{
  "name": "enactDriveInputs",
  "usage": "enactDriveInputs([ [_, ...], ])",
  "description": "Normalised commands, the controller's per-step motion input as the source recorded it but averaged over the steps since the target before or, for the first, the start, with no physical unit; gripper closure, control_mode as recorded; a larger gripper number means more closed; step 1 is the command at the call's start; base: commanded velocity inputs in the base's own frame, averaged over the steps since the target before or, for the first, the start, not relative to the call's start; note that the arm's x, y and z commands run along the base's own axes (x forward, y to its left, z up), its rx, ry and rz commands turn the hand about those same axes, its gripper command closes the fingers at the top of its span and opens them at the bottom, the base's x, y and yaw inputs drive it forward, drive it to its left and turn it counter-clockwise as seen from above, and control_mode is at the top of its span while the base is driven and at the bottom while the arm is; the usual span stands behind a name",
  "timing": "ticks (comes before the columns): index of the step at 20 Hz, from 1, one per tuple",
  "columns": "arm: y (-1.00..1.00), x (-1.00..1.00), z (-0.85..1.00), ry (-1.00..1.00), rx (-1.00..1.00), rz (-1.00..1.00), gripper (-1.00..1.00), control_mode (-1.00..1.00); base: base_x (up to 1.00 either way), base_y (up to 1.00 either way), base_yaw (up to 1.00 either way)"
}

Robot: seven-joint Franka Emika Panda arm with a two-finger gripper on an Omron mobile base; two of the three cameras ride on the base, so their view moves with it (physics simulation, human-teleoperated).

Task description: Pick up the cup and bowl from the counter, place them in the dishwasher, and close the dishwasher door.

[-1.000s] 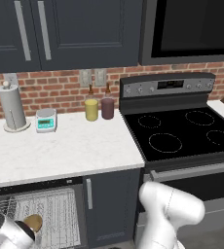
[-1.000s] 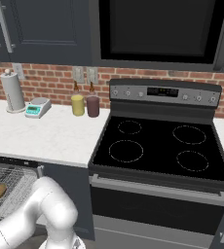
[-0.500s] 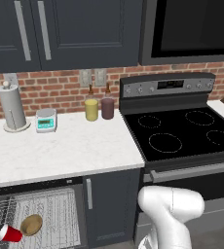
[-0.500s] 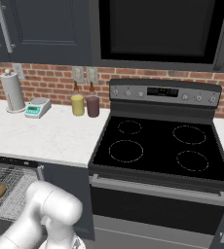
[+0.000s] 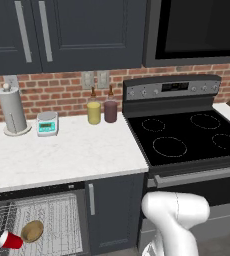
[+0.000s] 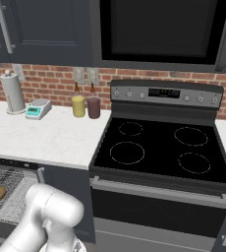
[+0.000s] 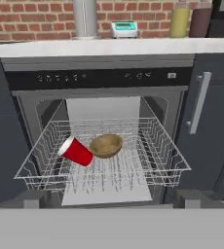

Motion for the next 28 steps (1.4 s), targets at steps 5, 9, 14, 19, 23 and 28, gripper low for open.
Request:
enactDriveInputs([
  [5,0.1,-1.0,-1.0,-0.21,-0.14,0.0,-1.0,-1.0,0.0,0.0,0.0],
  [9,0.17,-0.8,-1.0,-0.16,-0.15,0.0,-1.0,-1.0,0.0,0.0,0.0],
  [14,0.04,-0.04,-1.0,-0.13,-0.06,0.0,-1.0,-1.0,0.0,0.0,0.0],
  [19,-0.28,0.12,-1.0,-0.09,-0.01,-0.02,-1.0,-1.0,0.0,0.0,0.0],
  [23,-0.47,0.19,-1.0,-0.01,-0.1,-0.05,-1.0,-1.0,0.0,0.0,0.0],
  [28,-0.89,0.0,-1.0,0.0,-0.11,-0.02,-1.0,-1.0,0.0,0.0,0.0],
])
